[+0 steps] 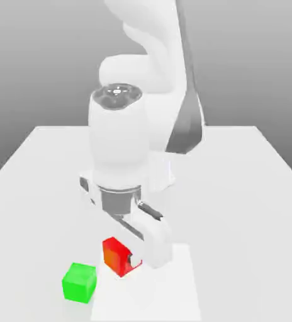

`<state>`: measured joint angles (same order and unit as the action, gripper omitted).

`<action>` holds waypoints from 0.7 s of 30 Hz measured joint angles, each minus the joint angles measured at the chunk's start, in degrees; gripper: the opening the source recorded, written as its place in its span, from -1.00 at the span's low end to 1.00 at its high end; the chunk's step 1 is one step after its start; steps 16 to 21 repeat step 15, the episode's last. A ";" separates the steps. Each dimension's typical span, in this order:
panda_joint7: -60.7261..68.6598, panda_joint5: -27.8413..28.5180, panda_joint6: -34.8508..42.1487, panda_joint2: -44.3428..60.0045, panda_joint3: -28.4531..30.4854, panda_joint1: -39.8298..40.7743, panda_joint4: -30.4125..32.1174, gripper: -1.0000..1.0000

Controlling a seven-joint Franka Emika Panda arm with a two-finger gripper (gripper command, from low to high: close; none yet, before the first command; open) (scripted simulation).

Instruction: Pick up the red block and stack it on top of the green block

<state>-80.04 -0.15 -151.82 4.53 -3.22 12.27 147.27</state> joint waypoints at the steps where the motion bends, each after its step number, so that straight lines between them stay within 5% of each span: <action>1: 2.65 -0.07 0.19 -0.38 0.50 0.84 0.16 -1.00; 6: 15.54 0.06 1.31 -2.22 1.98 5.81 0.89 -1.00; 11: 17.59 0.67 -6.49 5.83 2.10 6.19 0.66 -1.00; 12: 17.53 0.79 -7.97 7.38 2.13 6.17 0.59 1.00; 21: 17.53 0.79 -7.97 7.38 2.13 6.17 0.59 1.00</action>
